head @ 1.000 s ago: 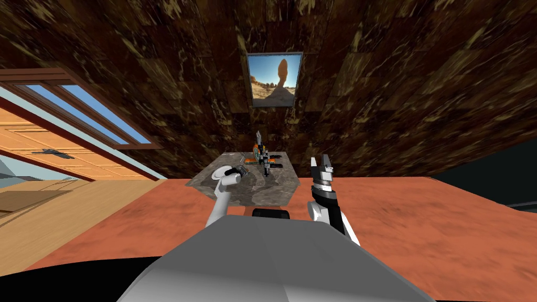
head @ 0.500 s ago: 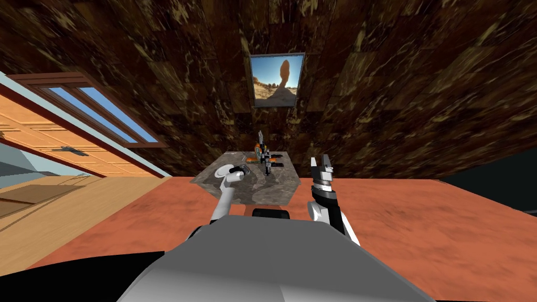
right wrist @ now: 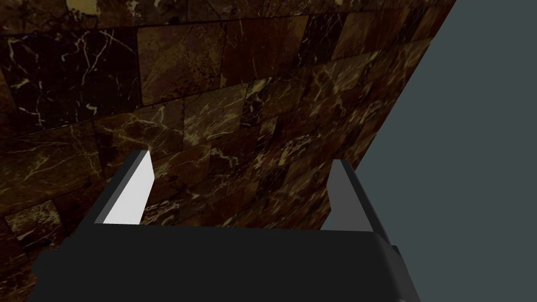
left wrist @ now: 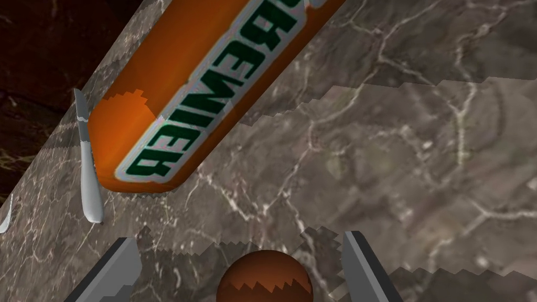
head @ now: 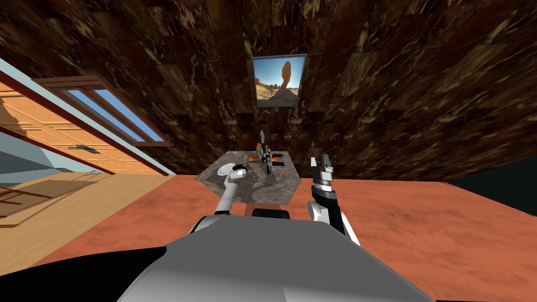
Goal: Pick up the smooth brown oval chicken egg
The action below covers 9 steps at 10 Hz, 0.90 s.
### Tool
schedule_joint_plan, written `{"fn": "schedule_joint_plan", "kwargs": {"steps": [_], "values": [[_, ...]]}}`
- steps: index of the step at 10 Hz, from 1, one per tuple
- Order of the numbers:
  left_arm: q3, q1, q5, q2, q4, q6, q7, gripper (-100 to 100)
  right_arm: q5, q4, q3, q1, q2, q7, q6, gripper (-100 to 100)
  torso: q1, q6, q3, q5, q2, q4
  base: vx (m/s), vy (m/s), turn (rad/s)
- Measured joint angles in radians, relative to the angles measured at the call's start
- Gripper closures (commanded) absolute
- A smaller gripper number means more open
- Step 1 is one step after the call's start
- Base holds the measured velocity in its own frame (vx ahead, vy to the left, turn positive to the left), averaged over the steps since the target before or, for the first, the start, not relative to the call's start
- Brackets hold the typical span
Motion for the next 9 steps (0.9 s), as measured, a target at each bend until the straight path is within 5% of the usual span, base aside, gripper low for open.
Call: {"fn": "schedule_joint_plan", "kwargs": {"steps": [2, 4, 7, 9], "values": [[-0.003, -0.061, 0.004, 0.005, 0.086, -0.039, -0.003, -100, 0.000, 0.000, 0.000, 0.000, 0.000, 0.000, 0.000, 0, -0.001, 0.000, 0.000, 0.000, 0.000, 0.000, -0.015, -0.004, -0.015], [-0.003, -0.063, 0.003, 0.003, 0.110, -0.032, -0.003, -100, 0.000, 0.000, 0.000, 0.000, 0.000, 0.000, 0.000, 0, -0.001, 0.001, -0.003, 0.001, -0.003, -0.004, -0.017, 0.000, 0.076], [-0.012, -0.151, 0.009, 0.011, 0.212, -0.088, -0.006, -100, 0.000, 0.000, 0.000, 0.000, 0.000, 0.000, 0.000, 0, -0.001, 0.001, -0.003, 0.002, -0.002, -0.004, -0.033, 0.005, 0.016], [-0.013, -0.159, 0.006, 0.007, 0.256, -0.087, -0.005, -100, 0.000, 0.000, 0.000, 0.000, 0.000, 0.000, 0.000, 0, -0.001, 0.000, -0.004, 0.002, -0.004, -0.005, -0.018, 0.002, 0.074]]}}
